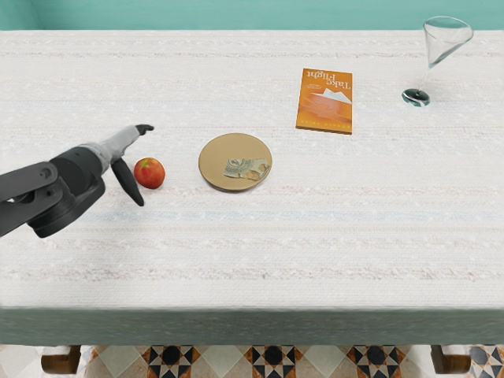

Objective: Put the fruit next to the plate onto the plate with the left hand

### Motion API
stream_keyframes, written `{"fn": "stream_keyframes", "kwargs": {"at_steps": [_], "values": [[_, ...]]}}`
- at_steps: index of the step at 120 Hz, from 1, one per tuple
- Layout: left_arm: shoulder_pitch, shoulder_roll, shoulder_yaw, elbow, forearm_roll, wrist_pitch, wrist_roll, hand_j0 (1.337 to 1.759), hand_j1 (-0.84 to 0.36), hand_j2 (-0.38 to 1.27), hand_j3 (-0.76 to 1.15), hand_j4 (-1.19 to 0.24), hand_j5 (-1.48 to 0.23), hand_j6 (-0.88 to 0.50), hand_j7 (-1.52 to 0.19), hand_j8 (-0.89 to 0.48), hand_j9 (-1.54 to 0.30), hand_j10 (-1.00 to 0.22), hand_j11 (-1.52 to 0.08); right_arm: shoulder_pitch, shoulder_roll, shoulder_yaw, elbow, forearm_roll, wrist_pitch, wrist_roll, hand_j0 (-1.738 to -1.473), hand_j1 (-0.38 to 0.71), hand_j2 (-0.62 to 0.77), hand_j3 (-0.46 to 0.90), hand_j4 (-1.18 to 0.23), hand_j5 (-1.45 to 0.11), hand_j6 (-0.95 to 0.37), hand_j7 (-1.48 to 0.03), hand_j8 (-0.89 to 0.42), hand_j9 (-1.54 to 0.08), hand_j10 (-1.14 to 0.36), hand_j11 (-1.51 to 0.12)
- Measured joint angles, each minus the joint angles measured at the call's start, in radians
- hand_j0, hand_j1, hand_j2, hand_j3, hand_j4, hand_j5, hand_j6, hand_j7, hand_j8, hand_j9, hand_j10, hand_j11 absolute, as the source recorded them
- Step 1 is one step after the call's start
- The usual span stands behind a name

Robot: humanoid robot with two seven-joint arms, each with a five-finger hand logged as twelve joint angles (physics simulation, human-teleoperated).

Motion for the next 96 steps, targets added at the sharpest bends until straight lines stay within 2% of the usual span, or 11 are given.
{"fn": "stream_keyframes", "kwargs": {"at_steps": [14, 37, 61, 96], "values": [[0.001, -0.04, 0.001, 0.031, 0.0, 0.003, 0.0, 1.658, 0.24, 0.02, 0.0, -0.09, -0.12, -0.1, -0.12, -0.1, -0.12, -0.09, -0.12, 0.0, 0.0, 0.0, 0.0, -0.001, 0.0, 0.0, -1.658, -0.35, 0.0, 0.0, 0.0, 0.0, 0.0, 0.0, 0.0, 0.0, 0.0, 0.0], [0.009, -0.043, 0.001, 0.063, 0.0, 0.005, 0.0, 1.658, 0.13, 0.04, 0.0, -0.19, -0.24, -0.19, -0.24, -0.19, -0.24, -0.19, -0.24, 0.0, 0.0, 0.0, -0.001, -0.003, -0.001, 0.0, -1.658, -0.35, 0.0, 0.0, 0.0, 0.0, 0.0, 0.0, 0.0, 0.0, 0.0, 0.0], [0.014, -0.065, 0.002, 0.114, 0.001, 0.031, 0.0, 1.658, 0.07, 0.05, 0.0, -0.24, -0.3, -0.24, -0.3, -0.24, -0.3, -0.24, -0.3, 0.001, 0.0, 0.0, -0.001, -0.003, -0.001, 0.0, -1.658, -0.35, 0.0, 0.0, 0.0, 0.0, 0.0, 0.0, 0.0, 0.0, 0.0, 0.0], [0.017, -0.102, 0.007, 0.129, 0.0, 0.047, 0.0, 1.658, -0.01, 0.06, 0.0, -0.3, -0.39, -0.3, -0.39, -0.3, -0.39, -0.3, -0.39, 0.0, 0.0, 0.0, -0.001, -0.003, -0.002, 0.0, -1.658, -0.35, 0.0, 0.0, 0.0, 0.0, 0.0, 0.0, 0.0, 0.0, 0.0, 0.0]]}}
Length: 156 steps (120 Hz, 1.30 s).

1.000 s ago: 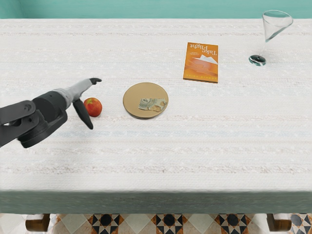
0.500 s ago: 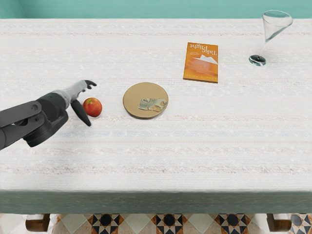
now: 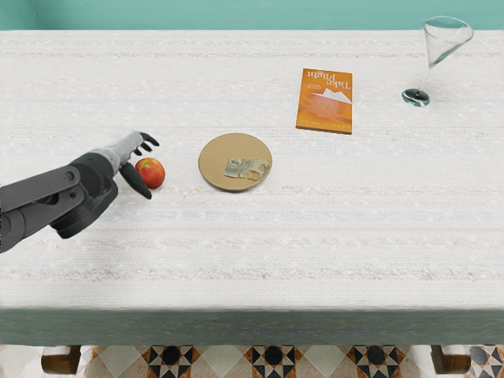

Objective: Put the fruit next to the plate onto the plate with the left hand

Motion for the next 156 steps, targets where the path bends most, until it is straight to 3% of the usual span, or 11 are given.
{"fn": "stream_keyframes", "kwargs": {"at_steps": [75, 89, 95, 116, 156], "values": [[0.005, -0.014, 0.001, 0.001, -0.005, 0.002, 0.0, 1.658, -0.26, 0.11, 0.0, -0.51, -0.66, -0.48, -0.67, -0.51, -0.67, -0.51, -0.67, 0.0, 0.0, 0.0, 0.0, 0.0, 0.0, -0.001, -1.658, -0.35, 0.0, 0.0, 0.0, 0.0, 0.0, 0.0, 0.0, 0.0, 0.0, 0.0], [0.005, -0.013, 0.001, -0.001, -0.008, 0.001, 0.0, 1.655, -0.3, 0.16, 0.0, -0.6, -0.79, -0.4, -0.79, -0.43, -0.79, -0.6, -0.79, 0.0, 0.0, -0.001, 0.0, 0.0, 0.0, 0.0, -1.658, -0.35, 0.0, 0.0, 0.0, 0.0, 0.0, 0.0, 0.0, 0.0, 0.0, 0.0], [0.006, -0.013, 0.001, -0.002, -0.011, 0.0, 0.0, 1.653, -0.32, 0.17, 0.0, -0.64, -0.85, -0.36, -0.86, -0.39, -0.86, -0.58, -0.86, 0.0, 0.0, -0.001, 0.0, 0.0, 0.0, 0.0, -1.658, -0.35, 0.0, 0.0, 0.0, 0.0, 0.0, 0.0, 0.0, 0.0, 0.0, 0.0], [0.005, -0.005, -0.003, -0.009, -0.02, -0.003, 0.001, 1.645, -0.34, 0.19, 0.0, -0.55, -1.05, -0.26, -1.04, -0.28, -1.05, -0.5, -1.05, 0.0, 0.0, 0.0, 0.0, -0.001, 0.0, 0.0, -1.658, -0.35, 0.0, 0.0, 0.0, 0.0, 0.0, 0.0, 0.0, 0.0, 0.0, 0.0], [-0.007, 0.099, -0.066, -0.224, -0.066, -0.009, 0.001, 1.64, -0.33, 0.22, 0.0, -0.5, -1.27, -0.2, -1.23, -0.2, -1.17, -0.48, -1.17, 0.0, 0.0, -0.002, 0.0, -0.001, 0.0, 0.0, -1.658, -0.35, 0.0, 0.0, 0.0, 0.0, 0.0, 0.0, 0.0, 0.0, 0.0, 0.0]]}}
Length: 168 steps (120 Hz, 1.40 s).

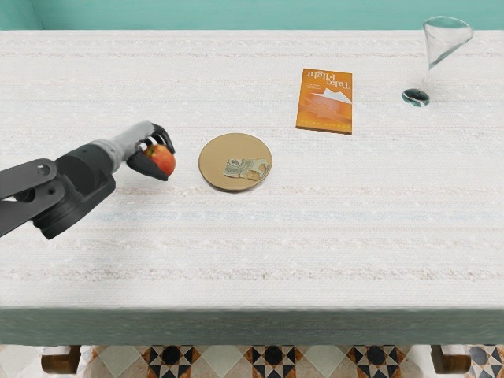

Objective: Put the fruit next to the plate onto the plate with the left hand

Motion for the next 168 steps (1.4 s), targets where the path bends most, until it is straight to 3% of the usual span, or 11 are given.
{"fn": "stream_keyframes", "kwargs": {"at_steps": [27, 58, 84, 132, 138, 152, 168], "values": [[-0.053, -0.014, -0.048, -0.099, -0.012, -0.005, -0.002, 1.64, -0.26, 0.16, 0.0, -0.68, -1.3, -0.24, -1.25, -0.26, -1.19, -0.53, -1.19, 0.002, 0.0, 0.001, 0.0, 0.0, 0.0, 0.0, -1.658, -0.35, 0.0, 0.0, 0.0, 0.0, 0.0, 0.0, 0.0, 0.0, 0.0, 0.0], [-0.075, -0.166, -0.055, -0.109, -0.017, -0.027, -0.002, 1.641, -0.26, 0.19, 0.0, -0.75, -1.32, -0.24, -1.24, -0.25, -1.19, -0.53, -1.2, 0.01, 0.0, 0.002, 0.0, 0.001, 0.002, -0.001, -1.658, -0.35, 0.0, 0.0, 0.0, 0.0, 0.0, 0.0, 0.0, 0.0, 0.0, 0.0], [-0.111, -0.239, -0.054, 0.024, -0.013, -0.053, -0.002, 1.642, -0.23, 0.13, 0.0, -0.78, -1.32, -0.26, -1.23, -0.28, -1.19, -0.54, -1.2, 0.014, 0.0, 0.002, 0.0, 0.001, 0.003, -0.001, -1.658, -0.35, 0.0, 0.0, 0.0, 0.0, 0.0, 0.0, 0.0, 0.0, 0.0, 0.0], [-0.139, -0.37, -0.042, 0.379, -0.012, -0.101, -0.001, 1.642, -0.24, 0.15, 0.0, -0.8, -1.3, -0.26, -1.21, -0.27, -1.19, -0.53, -1.19, 0.022, 0.0, 0.002, 0.0, 0.002, 0.002, -0.001, -1.658, -0.35, 0.0, 0.0, 0.0, 0.0, 0.0, 0.0, 0.0, 0.0, 0.0, 0.0], [-0.142, -0.391, -0.044, 0.401, -0.011, -0.1, -0.001, 1.644, -0.21, 0.13, 0.0, -0.74, -1.19, -0.27, -1.11, -0.29, -1.09, -0.55, -1.1, 0.022, 0.0, 0.002, 0.0, 0.002, 0.002, -0.001, -1.658, -0.35, 0.0, 0.0, 0.0, 0.0, 0.0, 0.0, 0.0, 0.0, 0.0, 0.0], [-0.146, -0.394, -0.053, 0.426, -0.006, -0.092, -0.001, 1.65, -0.07, 0.09, 0.0, -0.51, -0.79, -0.24, -0.75, -0.25, -0.73, -0.4, -0.74, 0.023, 0.0, 0.002, 0.0, 0.002, 0.002, -0.001, -1.658, -0.35, 0.0, 0.0, 0.0, 0.0, 0.0, 0.0, 0.0, 0.0, 0.0, 0.0], [-0.155, -0.39, -0.057, 0.43, -0.006, -0.086, -0.001, 1.654, 0.02, 0.07, 0.0, -0.35, -0.53, -0.22, -0.5, -0.22, -0.5, -0.3, -0.5, 0.023, 0.0, 0.002, 0.0, 0.003, 0.002, -0.001, -1.658, -0.35, 0.0, 0.0, 0.0, 0.0, 0.0, 0.0, 0.0, 0.0, 0.0, 0.0]]}}
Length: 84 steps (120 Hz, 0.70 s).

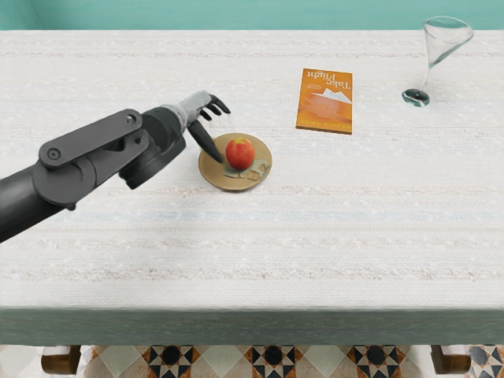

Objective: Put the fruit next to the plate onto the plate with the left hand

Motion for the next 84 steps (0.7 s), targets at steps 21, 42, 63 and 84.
{"fn": "stream_keyframes", "kwargs": {"at_steps": [21, 42, 63, 84], "values": [[0.011, 0.088, -0.06, -0.178, -0.317, -0.003, 0.0, 1.656, 0.17, 0.04, 0.0, -0.18, -0.27, -0.12, -0.26, -0.13, -0.25, -0.16, -0.25, 0.002, 0.0, 0.0, 0.001, 0.0, 0.004, 0.0, -1.658, -0.35, 0.0, 0.0, 0.0, 0.0, 0.0, 0.0, 0.0, 0.0, 0.0, 0.0], [0.071, 0.268, -0.139, -0.363, -0.853, -0.362, 0.0, 1.657, 0.27, 0.02, 0.0, -0.08, -0.12, -0.06, -0.12, -0.06, -0.12, -0.07, -0.12, 0.004, 0.0, 0.0, 0.004, 0.0, 0.007, 0.0, -1.658, -0.35, 0.0, 0.0, 0.0, 0.0, 0.0, 0.0, 0.0, 0.0, 0.0, 0.0], [0.081, 0.527, -0.154, -0.414, -1.401, -0.675, 0.0, 1.658, 0.31, 0.01, 0.0, -0.04, -0.06, -0.03, -0.06, -0.03, -0.06, -0.04, -0.06, 0.005, 0.0, 0.0, 0.009, 0.0, 0.008, -0.001, -1.658, -0.35, 0.0, 0.0, 0.0, 0.0, 0.0, 0.0, 0.0, 0.0, 0.0, 0.0], [0.152, 0.714, -0.153, -0.424, -1.696, -0.736, 0.0, 1.658, 0.32, 0.0, 0.0, -0.02, -0.03, -0.02, -0.03, -0.02, -0.03, -0.02, -0.03, 0.006, 0.0, 0.0, 0.013, 0.0, 0.01, -0.001, -1.658, -0.35, 0.0, 0.0, 0.0, 0.0, 0.0, 0.0, 0.0, 0.0, 0.0, 0.0]]}}
